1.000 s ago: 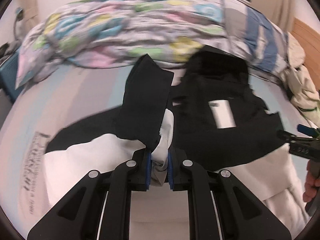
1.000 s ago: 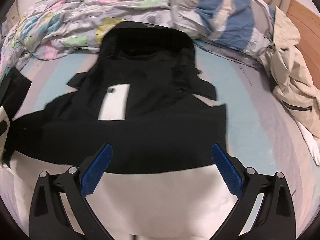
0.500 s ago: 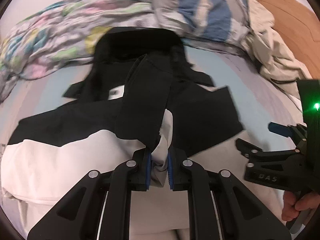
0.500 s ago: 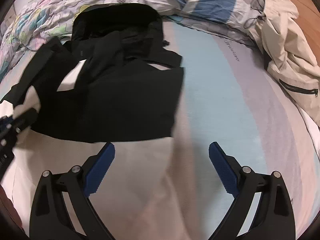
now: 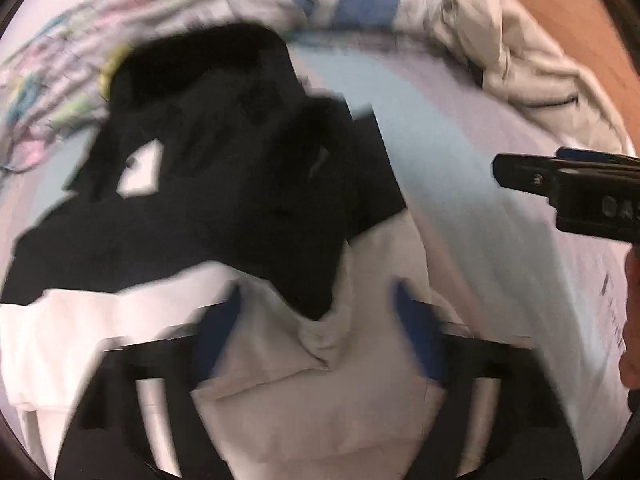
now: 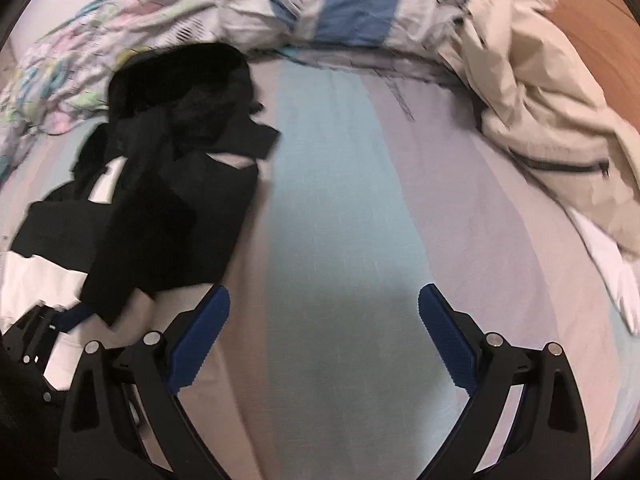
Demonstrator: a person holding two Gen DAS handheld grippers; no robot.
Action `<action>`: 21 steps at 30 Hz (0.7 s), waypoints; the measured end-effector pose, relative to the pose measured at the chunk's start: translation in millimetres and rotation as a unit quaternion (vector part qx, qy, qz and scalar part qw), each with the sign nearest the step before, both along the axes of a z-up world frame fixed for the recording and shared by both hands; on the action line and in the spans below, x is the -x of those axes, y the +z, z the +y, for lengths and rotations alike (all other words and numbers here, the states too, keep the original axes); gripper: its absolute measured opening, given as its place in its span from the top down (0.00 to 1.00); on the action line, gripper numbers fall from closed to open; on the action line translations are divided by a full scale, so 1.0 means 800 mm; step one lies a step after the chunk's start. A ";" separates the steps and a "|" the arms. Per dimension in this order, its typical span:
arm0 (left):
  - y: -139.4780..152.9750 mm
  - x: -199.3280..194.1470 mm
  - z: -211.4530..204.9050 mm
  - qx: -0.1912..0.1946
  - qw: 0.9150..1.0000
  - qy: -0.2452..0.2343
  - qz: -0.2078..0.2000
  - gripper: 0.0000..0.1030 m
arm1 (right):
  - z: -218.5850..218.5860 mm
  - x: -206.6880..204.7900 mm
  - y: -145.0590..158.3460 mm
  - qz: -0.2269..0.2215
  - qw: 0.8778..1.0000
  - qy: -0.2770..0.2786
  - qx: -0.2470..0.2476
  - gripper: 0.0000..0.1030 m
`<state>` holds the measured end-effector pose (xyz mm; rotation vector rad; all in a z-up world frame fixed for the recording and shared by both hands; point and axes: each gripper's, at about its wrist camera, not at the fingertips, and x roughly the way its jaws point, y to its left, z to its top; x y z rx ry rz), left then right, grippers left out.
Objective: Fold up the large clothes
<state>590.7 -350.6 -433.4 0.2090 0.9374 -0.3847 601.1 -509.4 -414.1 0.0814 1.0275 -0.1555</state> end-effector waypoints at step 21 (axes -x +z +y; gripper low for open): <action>0.025 -0.084 0.331 -0.063 0.979 0.186 -0.048 0.06 | 0.209 -0.073 -0.026 0.011 0.987 0.159 -0.033 0.24</action>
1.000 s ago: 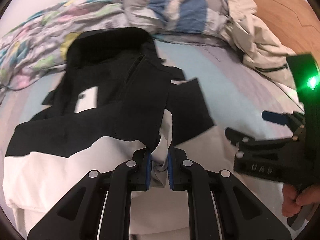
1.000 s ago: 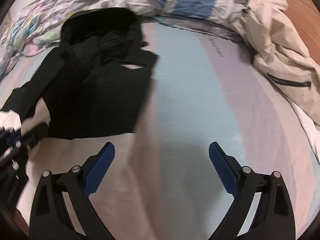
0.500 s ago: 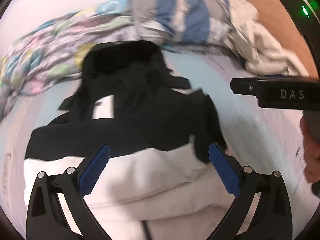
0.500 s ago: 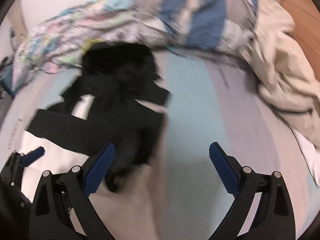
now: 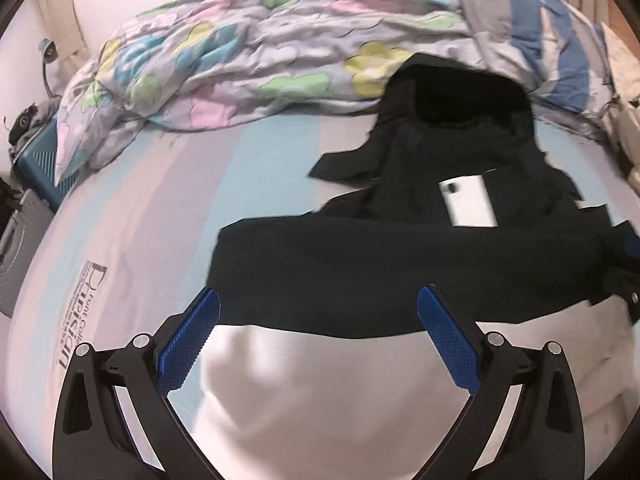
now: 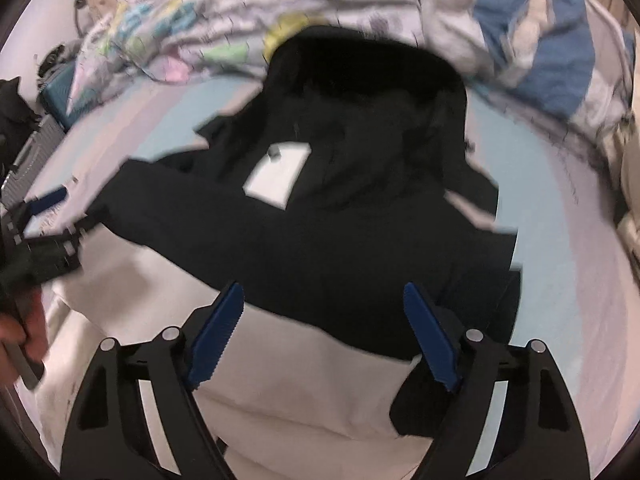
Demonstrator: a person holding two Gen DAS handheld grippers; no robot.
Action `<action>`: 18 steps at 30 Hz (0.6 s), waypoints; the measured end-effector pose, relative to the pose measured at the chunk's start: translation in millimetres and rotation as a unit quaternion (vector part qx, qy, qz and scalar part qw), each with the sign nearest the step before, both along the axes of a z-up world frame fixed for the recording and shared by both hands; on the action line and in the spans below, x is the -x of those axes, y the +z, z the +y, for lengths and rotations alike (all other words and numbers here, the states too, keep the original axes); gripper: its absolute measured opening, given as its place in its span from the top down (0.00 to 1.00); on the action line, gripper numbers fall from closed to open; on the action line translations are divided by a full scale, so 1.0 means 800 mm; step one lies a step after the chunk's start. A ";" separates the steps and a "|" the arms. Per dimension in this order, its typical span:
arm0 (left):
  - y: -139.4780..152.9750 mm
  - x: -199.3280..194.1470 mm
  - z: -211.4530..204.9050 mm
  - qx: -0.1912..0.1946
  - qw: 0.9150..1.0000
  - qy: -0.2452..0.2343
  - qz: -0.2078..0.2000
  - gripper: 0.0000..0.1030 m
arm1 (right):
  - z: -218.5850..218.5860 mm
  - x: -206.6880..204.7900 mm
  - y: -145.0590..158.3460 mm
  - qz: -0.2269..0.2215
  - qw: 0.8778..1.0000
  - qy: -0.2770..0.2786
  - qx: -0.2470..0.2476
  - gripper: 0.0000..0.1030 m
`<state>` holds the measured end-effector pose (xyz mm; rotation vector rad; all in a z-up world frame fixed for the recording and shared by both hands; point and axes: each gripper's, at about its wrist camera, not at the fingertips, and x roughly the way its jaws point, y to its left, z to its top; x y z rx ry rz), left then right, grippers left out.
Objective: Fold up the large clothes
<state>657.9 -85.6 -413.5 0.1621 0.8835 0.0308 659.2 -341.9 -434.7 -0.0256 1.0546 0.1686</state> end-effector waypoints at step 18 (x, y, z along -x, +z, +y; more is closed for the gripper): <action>0.011 -0.069 -0.046 0.000 0.998 -0.069 -0.006 0.06 | -0.058 -0.028 0.026 -0.025 0.998 -0.050 0.015 0.11</action>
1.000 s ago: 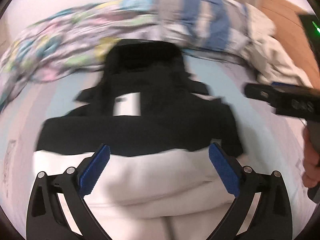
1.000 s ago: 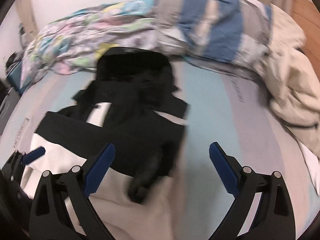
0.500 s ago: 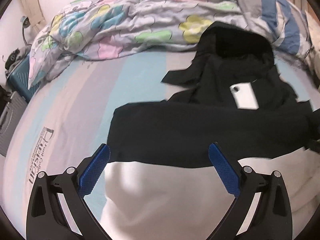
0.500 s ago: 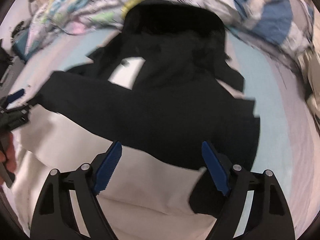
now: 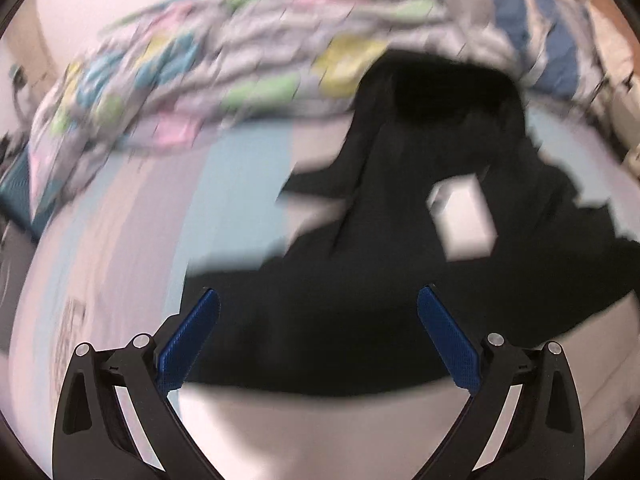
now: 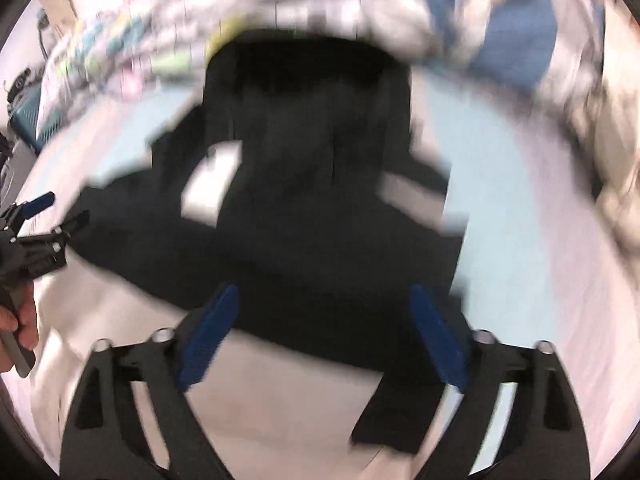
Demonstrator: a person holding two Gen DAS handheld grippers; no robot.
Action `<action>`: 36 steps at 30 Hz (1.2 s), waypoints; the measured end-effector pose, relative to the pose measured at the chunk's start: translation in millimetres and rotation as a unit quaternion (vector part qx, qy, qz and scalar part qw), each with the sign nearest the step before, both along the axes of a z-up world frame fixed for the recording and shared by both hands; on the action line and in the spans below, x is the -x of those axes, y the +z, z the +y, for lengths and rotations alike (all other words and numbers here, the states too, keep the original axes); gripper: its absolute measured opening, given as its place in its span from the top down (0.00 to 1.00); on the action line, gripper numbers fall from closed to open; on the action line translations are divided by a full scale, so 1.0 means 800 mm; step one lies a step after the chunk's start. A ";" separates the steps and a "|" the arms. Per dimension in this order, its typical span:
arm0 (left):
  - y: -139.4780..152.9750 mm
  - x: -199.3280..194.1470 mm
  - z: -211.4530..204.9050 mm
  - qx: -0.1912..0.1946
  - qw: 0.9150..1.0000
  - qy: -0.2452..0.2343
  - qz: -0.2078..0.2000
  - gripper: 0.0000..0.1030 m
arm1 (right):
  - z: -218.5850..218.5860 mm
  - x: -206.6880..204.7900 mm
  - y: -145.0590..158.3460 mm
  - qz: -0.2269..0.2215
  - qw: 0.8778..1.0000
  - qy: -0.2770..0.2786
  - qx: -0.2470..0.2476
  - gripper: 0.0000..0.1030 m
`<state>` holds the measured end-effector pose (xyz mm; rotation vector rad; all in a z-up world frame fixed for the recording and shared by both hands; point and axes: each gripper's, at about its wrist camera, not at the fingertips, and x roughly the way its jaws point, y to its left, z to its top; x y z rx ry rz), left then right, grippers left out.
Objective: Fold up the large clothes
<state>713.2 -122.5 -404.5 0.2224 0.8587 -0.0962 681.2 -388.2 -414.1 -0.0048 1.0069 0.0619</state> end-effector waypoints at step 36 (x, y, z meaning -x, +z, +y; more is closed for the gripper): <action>-0.061 -0.336 -0.094 0.018 0.988 -0.148 0.027 0.95 | -0.080 -0.339 -0.070 -0.030 0.999 0.020 0.032 0.91</action>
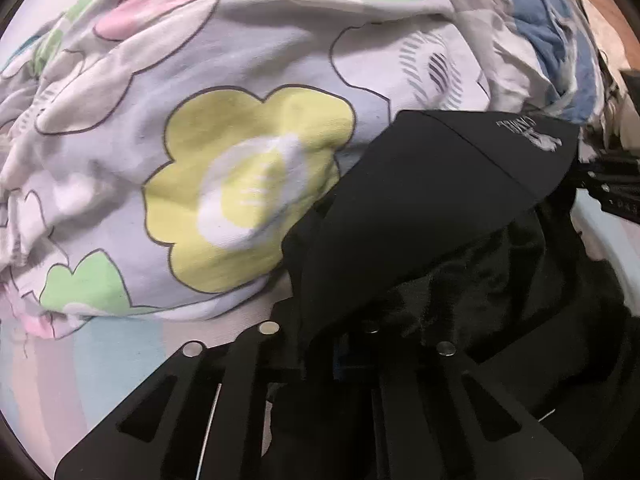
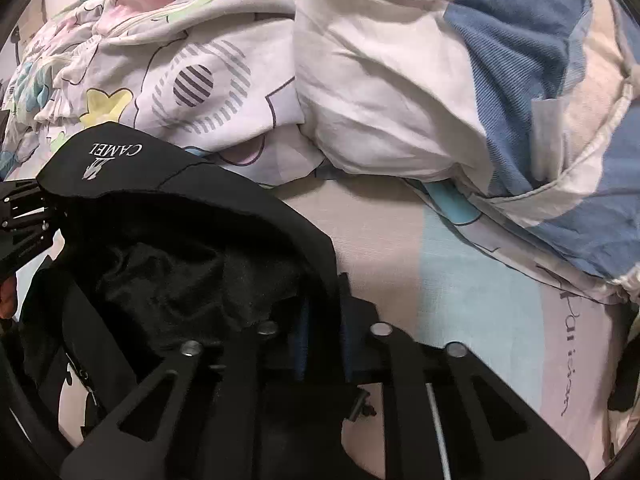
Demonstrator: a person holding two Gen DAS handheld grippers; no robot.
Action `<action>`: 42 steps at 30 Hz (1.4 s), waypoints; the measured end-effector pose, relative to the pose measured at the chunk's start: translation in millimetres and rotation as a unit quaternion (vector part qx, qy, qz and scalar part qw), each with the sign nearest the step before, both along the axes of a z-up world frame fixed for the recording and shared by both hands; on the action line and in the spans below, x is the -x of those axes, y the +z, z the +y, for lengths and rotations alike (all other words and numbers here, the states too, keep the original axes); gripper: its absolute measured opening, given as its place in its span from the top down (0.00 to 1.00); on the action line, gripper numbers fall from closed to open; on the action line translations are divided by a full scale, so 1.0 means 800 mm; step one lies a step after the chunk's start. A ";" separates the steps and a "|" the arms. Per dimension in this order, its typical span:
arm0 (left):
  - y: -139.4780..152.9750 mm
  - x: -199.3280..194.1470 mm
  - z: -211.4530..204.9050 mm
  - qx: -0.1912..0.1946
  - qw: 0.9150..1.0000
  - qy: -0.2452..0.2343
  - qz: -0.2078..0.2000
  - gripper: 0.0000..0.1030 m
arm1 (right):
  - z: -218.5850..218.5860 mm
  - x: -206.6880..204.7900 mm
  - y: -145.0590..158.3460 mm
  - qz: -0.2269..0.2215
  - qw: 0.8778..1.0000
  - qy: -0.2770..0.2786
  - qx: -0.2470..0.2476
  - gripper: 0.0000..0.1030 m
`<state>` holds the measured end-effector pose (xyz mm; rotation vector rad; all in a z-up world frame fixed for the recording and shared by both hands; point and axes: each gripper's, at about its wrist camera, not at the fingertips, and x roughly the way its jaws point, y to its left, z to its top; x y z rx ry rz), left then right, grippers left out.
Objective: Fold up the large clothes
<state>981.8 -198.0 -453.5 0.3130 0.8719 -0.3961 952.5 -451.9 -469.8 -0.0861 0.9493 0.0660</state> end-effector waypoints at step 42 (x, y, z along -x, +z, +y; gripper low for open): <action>0.130 0.328 0.140 0.029 0.987 0.131 -0.088 0.97 | 0.120 0.324 0.146 -0.096 0.994 -0.038 0.029 0.97</action>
